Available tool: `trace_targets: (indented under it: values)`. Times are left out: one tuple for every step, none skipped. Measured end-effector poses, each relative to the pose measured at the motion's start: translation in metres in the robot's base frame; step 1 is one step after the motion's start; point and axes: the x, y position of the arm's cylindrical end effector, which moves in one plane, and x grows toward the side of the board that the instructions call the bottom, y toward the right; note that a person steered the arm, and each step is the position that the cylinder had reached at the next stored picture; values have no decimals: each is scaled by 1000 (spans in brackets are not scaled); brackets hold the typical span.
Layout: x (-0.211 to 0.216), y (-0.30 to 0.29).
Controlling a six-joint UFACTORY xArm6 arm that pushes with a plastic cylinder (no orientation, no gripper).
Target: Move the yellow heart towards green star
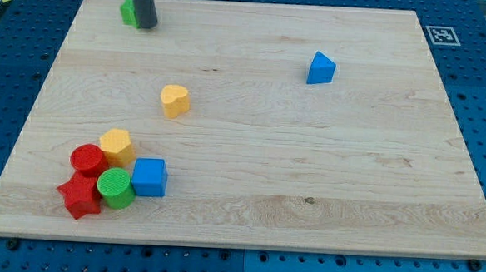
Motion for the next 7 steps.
trace_targets:
  values:
    - [7, -1]
    - [35, -1]
    - [59, -2]
    - [85, -2]
    - [120, -2]
    - [156, 0]
    - [187, 14]
